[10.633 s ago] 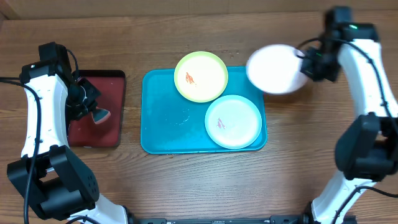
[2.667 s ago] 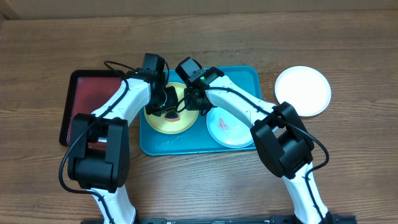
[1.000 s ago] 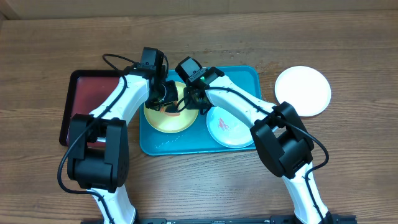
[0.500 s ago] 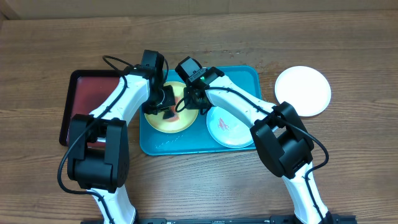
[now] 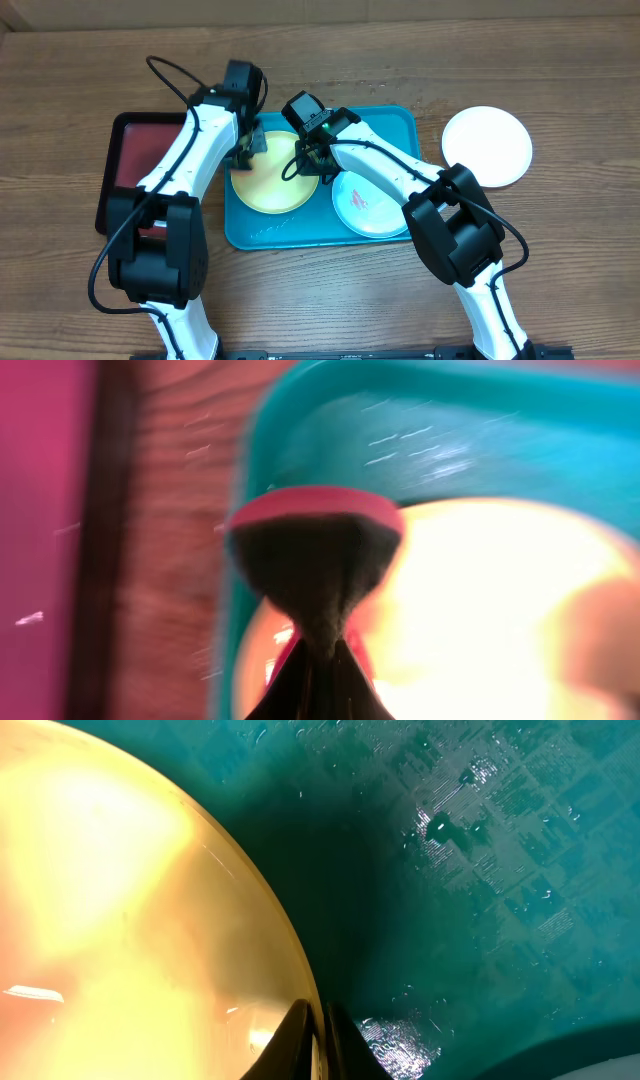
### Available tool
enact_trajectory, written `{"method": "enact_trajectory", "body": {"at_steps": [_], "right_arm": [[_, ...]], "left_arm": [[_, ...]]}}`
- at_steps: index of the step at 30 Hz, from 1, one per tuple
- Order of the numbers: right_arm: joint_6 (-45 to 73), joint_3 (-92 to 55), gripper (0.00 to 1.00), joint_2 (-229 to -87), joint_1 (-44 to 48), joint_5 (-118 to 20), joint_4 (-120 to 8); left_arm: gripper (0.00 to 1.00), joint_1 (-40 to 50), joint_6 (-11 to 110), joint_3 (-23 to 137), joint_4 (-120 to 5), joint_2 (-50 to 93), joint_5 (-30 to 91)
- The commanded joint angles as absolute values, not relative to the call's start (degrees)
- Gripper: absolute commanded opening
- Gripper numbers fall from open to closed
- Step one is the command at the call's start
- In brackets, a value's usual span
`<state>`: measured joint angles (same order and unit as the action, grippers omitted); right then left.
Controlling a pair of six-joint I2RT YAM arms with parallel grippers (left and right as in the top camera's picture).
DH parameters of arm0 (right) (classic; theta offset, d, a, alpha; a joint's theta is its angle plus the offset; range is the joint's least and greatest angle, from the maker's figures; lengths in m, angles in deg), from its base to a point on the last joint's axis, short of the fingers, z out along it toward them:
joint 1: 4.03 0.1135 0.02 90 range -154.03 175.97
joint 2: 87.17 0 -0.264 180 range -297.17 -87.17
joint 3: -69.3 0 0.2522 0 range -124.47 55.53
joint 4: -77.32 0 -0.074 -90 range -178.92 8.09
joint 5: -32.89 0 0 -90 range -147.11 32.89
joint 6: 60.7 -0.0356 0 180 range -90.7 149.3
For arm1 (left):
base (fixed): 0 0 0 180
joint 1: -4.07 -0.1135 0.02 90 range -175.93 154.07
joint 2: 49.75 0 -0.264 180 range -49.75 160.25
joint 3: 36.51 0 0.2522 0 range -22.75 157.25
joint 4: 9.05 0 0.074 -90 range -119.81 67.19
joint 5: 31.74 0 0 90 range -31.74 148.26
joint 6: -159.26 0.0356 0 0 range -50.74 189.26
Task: Clean dirty plates on tray and stack at the side
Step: 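Carry the sponge back to the black tray with the left gripper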
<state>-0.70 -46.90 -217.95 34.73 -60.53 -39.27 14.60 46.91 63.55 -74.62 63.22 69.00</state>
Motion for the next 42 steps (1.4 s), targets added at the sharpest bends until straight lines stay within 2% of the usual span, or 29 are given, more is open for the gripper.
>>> {"method": "enact_trajectory", "body": {"at_steps": [1,7,11,13,19,23,26,30,33,39,42], "right_arm": [[-0.94,-46.53,0.06,-220.05,34.47,-62.87,-39.79],[-0.94,-46.53,0.06,-220.05,34.47,-62.85,-40.43],[-0.94,-46.53,0.06,-220.05,34.47,-62.87,-40.38],[-0.94,-46.53,0.06,-220.05,34.47,-62.85,-40.38],[-0.94,-46.53,0.06,-220.05,34.47,-62.87,-40.01],[-0.94,-46.53,0.06,-220.05,34.47,-62.87,-39.94],[-0.94,-46.53,0.04,-220.05,34.47,-62.87,-39.94],[-0.94,-46.88,0.04,-219.59,34.47,-60.71,-39.73],[-0.24,-48.87,0.04,-217.64,34.47,-58.65,-38.74],[6.65,-54.61,0.04,-212.22,34.71,-59.03,-35.55],[7.33,-59.9,0.04,-209.32,35.21,-66.09,-31.22]], "left_arm": [[0.04,14.66,46.21,63.81,-71.15,63.39,51.12],[0.04,15.8,42.89,57.61,-64.68,63.41,48.26],[0.04,16.26,42.87,53.65,-62.27,63.41,50.84],[0.04,16.26,42.87,52.69,-62.21,63.41,55.58],[0.04,16.06,42.85,53.1,-69.22,63.39,79.73],[0.04,16.06,42.85,56.84,-73.97,63.35,86.03],[0.04,16.06,42.5,62.35,-79.13,63.33,85.55],[0.04,15.49,34.82,74.28,-90.12,63.06,84.96],[0.04,13.31,33.25,79.0,-93.4,62.23,81.79],[0.04,5.5,34.36,78.5,-94.34,61.51,69.94],[0.04,0.5,37.88,76.53,-94.82,61.51,65.31]]}}
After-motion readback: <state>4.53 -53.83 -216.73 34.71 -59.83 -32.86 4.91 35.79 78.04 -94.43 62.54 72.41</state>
